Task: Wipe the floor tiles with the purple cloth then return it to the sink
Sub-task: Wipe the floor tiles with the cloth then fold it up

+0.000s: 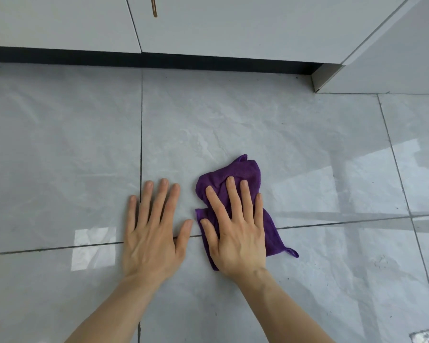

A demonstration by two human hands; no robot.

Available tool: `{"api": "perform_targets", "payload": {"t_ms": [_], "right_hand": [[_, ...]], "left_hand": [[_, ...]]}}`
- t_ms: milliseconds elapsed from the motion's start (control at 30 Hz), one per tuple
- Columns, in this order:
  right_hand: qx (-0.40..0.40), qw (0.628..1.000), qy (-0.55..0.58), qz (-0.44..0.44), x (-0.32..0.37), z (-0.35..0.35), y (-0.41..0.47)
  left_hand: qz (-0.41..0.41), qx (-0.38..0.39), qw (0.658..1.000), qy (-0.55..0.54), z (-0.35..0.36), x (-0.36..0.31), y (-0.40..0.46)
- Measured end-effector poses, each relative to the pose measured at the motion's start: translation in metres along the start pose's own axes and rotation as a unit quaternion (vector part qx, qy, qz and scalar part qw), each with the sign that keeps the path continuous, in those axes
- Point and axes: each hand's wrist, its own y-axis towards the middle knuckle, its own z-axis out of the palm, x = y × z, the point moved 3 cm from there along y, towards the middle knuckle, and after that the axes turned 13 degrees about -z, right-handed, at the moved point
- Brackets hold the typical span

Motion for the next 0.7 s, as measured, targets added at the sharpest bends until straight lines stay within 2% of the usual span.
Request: {"api": "perform_targets", "payload": {"t_ms": [367, 600, 700], "right_hand": [[-0.023, 0.997, -0.021, 0.064, -0.038, -0.004, 0.054], [-0.119, 0.992, -0.025, 0.046, -0.063, -0.012, 0.065], [-0.12, 0.989, -0.057, 0.059, -0.071, -0.016, 0.066]], "left_hand": [[0.0, 0.013, 1.0, -0.005, -0.003, 0.0, 0.0], [0.0, 0.008, 1.0, -0.012, -0.003, 0.001, 0.0], [-0.002, 0.008, 1.0, -0.006, -0.003, 0.001, 0.0]]}}
